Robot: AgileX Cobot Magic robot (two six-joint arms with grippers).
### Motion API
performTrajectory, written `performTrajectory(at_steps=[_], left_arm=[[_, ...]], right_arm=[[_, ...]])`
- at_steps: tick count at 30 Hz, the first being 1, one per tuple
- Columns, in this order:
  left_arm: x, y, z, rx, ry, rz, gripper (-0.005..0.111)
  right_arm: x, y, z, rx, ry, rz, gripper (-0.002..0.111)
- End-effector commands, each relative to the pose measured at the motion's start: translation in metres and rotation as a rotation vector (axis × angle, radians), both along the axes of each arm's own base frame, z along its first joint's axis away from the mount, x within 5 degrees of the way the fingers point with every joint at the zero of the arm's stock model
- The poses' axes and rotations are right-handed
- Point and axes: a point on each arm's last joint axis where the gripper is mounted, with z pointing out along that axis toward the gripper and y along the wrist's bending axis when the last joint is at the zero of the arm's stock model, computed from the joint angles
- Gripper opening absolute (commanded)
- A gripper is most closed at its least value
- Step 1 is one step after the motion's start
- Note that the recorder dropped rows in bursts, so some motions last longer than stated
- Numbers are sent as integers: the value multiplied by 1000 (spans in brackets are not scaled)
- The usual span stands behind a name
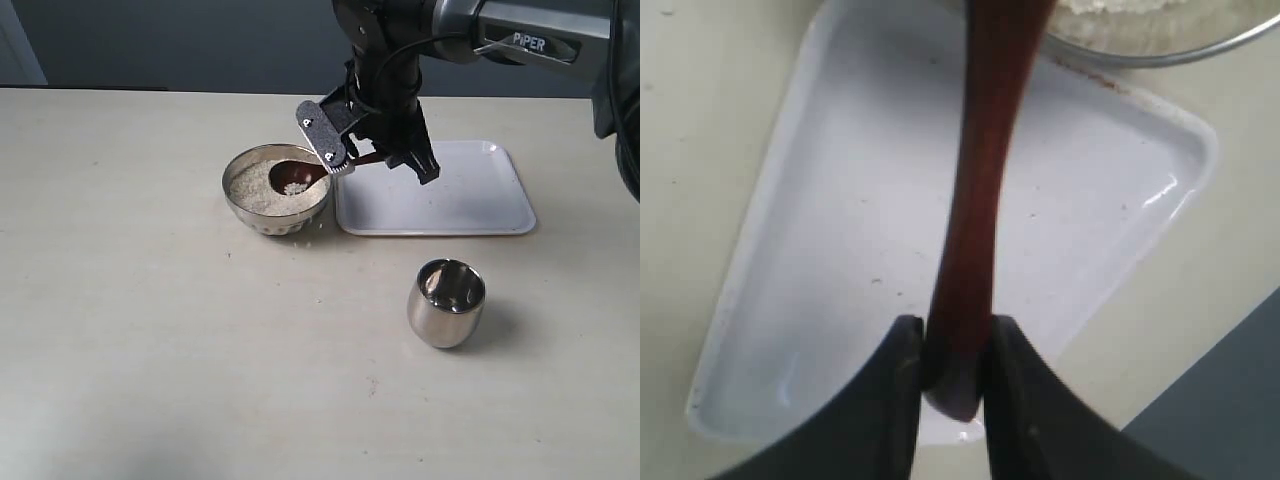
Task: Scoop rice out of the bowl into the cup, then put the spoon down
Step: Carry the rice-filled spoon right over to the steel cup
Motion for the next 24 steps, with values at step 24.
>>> performTrajectory(at_steps=[24], left_arm=[[0, 1, -1, -3, 1, 17, 1]], right_arm=[[-37, -40, 19, -112, 67, -47, -1]])
